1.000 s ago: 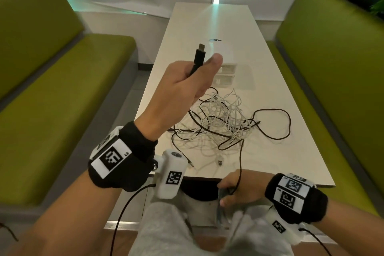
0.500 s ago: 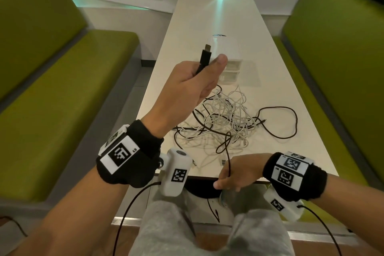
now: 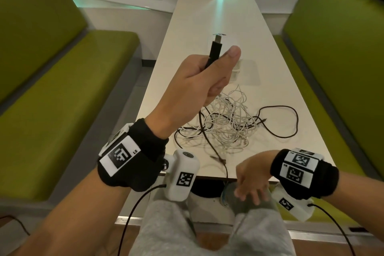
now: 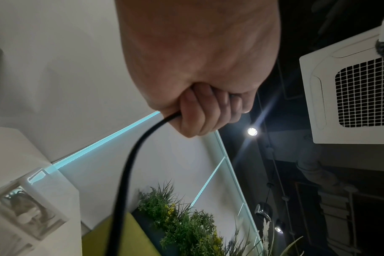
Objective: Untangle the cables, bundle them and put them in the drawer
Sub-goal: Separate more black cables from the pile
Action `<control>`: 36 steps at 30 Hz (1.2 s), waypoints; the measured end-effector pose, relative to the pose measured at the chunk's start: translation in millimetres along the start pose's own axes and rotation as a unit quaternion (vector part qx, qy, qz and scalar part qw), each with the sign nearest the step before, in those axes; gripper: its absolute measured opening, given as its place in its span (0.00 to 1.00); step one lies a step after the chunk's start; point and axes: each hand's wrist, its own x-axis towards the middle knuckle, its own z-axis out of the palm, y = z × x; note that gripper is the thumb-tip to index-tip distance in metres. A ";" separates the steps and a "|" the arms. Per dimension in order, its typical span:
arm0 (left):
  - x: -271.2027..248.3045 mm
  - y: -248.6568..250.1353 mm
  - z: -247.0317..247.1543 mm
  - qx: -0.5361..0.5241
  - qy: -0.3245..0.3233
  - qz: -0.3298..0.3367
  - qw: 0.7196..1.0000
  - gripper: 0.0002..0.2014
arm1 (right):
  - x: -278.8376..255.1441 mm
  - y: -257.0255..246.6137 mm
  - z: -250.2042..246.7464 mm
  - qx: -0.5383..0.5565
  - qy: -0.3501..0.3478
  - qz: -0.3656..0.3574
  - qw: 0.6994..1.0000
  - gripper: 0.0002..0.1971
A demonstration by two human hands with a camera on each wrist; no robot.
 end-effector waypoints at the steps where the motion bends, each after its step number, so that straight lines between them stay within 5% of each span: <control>1: -0.4 -0.2 0.0 -0.004 0.000 -0.002 1.000 0.23 | -5.1 -0.6 -1.9 -0.054 0.034 0.025 0.998 0.24; 4: -1.0 -7.1 -1.3 -0.015 0.003 -0.011 1.000 0.24 | -15.3 8.0 -15.5 -0.069 0.247 -0.034 0.966 0.32; 8: -1.3 -20.6 -5.2 -0.031 0.010 -0.016 0.999 0.24 | -10.8 -13.9 -14.4 0.072 0.273 -0.233 0.931 0.12; 11: -0.4 -23.2 -15.9 -0.046 0.026 -0.012 0.999 0.24 | 0.5 -27.3 -15.2 -0.023 0.257 -0.207 0.944 0.10; 19: -12.3 -39.6 -34.3 -0.001 0.052 -0.038 0.998 0.23 | 50.6 -69.4 -40.7 -0.107 0.389 -0.115 0.908 0.21; 24: -15.2 -45.2 -34.7 0.063 0.072 -0.054 0.994 0.26 | 46.9 -69.2 -44.7 -0.093 0.416 -0.112 0.897 0.10; 29: -7.3 -67.8 -34.7 0.198 0.132 -0.037 0.971 0.21 | -26.6 -36.9 -67.9 0.003 0.560 -0.171 0.811 0.07; 32: -0.1 -78.6 -32.4 0.323 0.102 -0.042 0.940 0.22 | -66.4 -24.6 -76.6 0.129 0.627 -0.217 0.737 0.04; 36: 4.0 -79.6 -24.4 0.307 0.051 -0.053 0.949 0.19 | -87.5 -15.2 -84.4 0.359 0.563 -0.364 0.650 0.06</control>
